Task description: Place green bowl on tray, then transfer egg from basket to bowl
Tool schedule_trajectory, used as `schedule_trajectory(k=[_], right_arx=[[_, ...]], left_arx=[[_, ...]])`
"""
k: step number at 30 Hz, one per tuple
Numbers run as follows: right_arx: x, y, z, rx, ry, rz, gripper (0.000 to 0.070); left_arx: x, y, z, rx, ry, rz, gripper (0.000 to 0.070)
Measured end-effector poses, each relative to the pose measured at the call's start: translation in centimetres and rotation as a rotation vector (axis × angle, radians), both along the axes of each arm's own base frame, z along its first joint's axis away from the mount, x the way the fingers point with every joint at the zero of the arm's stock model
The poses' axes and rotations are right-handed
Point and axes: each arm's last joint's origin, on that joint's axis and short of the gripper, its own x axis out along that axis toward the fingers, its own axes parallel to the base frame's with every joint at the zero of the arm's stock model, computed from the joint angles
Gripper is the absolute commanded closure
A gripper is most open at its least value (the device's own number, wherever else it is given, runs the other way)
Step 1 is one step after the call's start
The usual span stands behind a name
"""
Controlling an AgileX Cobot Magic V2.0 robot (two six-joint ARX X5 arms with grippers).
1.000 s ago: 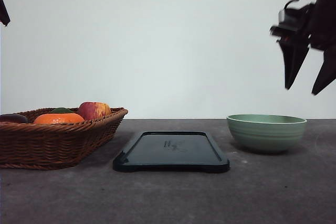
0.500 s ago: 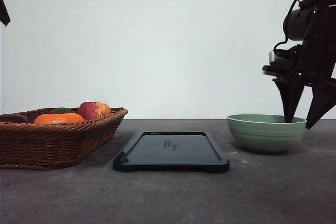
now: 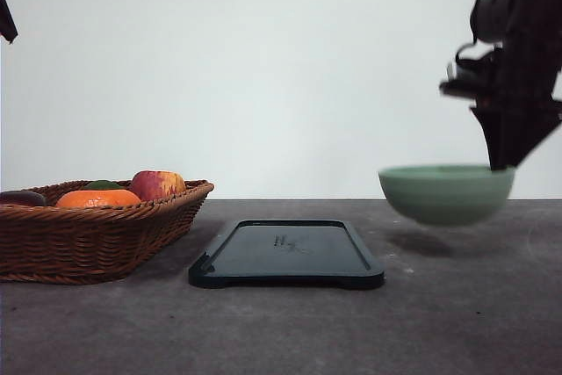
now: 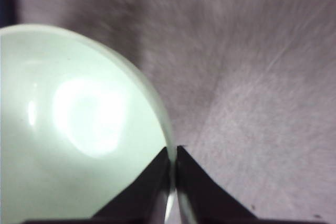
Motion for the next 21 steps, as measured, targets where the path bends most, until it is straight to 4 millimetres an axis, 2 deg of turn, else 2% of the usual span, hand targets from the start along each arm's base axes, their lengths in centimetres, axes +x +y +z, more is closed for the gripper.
schedule_trajectory(k=[5,10,17,21], right_arx=[[0.1,2.1,3.3,0.005,-0.056,0.062,0.07],[-0.4,5.8,4.8,0.018,-0.116,0.159,0.07],[-0.8,11.7,4.6,0.053,-0.182,0.284,0.07],[-0.2,14.0,2.6,0.049,-0.141,0.323,0.07]], left_arx=[[0.0,0.0,0.0,0.0,0.0,0.0,0.031],[0.0,0.0,0.0,0.0,0.0,0.0,0.0309],[0.0,0.0,0.0,0.0,-0.003,0.0,0.031],[0.0,0.0,0.0,0.0,-0.003,-0.003,0.031]])
